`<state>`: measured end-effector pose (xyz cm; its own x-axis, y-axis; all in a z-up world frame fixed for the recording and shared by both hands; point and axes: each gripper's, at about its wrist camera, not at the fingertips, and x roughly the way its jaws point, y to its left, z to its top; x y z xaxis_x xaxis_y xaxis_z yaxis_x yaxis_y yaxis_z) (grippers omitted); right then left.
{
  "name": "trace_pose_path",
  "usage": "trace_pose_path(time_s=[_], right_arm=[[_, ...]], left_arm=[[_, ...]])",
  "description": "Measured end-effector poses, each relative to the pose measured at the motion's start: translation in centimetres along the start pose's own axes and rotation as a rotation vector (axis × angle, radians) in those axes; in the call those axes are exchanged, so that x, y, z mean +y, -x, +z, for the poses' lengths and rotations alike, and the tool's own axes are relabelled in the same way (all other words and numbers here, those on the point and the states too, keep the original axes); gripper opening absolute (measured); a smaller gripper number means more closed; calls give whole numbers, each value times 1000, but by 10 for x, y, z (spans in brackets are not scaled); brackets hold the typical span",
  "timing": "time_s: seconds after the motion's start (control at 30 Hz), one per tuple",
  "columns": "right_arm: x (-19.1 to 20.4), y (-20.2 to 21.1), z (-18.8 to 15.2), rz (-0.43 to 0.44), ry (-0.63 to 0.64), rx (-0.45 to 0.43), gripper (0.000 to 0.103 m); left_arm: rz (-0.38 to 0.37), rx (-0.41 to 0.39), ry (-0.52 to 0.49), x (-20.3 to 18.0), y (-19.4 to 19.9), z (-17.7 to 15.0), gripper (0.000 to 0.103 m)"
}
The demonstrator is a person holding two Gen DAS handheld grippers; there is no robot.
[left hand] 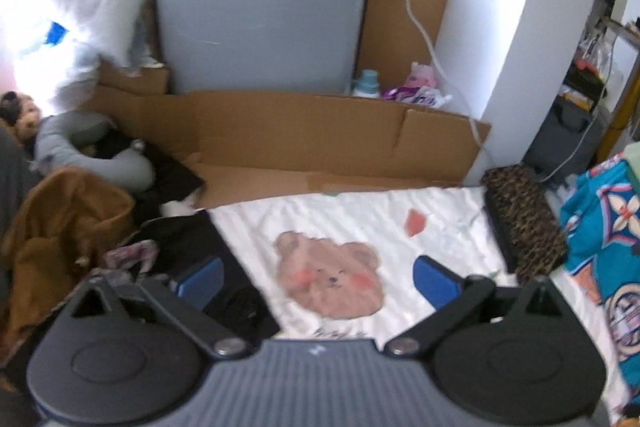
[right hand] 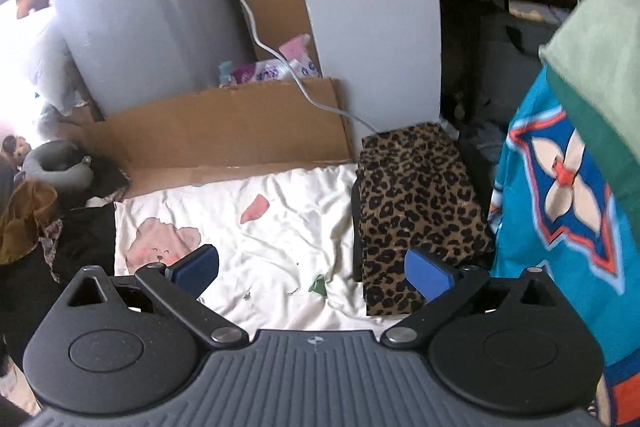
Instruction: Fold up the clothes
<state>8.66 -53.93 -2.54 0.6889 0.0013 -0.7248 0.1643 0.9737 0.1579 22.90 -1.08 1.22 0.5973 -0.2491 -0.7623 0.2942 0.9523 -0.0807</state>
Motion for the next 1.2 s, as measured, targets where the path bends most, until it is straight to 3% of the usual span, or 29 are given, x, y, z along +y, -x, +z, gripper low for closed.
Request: trace_pose_path(time_s=[0.1, 0.23, 0.5, 0.83, 1.0, 1.2], right_arm=[[15, 16, -1, 3, -17, 1, 102], [41, 43, -2, -3, 16, -20, 102], [63, 87, -17, 13, -9, -73, 102], [77, 89, -50, -8, -96, -112, 102], [87, 83, -60, -23, -106, -107, 102], [105, 73, -71, -27, -85, -103, 102]], left_arm=[[23, 12, 26, 9, 13, -13, 102], [-47, -9, 23, 10, 35, -30, 102], [-87, -96, 33, -3, 58, -70, 103], [-26, -140, 27, 7, 67, -99, 103], [-6, -148, 96, 14, 67, -102, 103], [31, -216, 85, -8, 68, -112, 103]])
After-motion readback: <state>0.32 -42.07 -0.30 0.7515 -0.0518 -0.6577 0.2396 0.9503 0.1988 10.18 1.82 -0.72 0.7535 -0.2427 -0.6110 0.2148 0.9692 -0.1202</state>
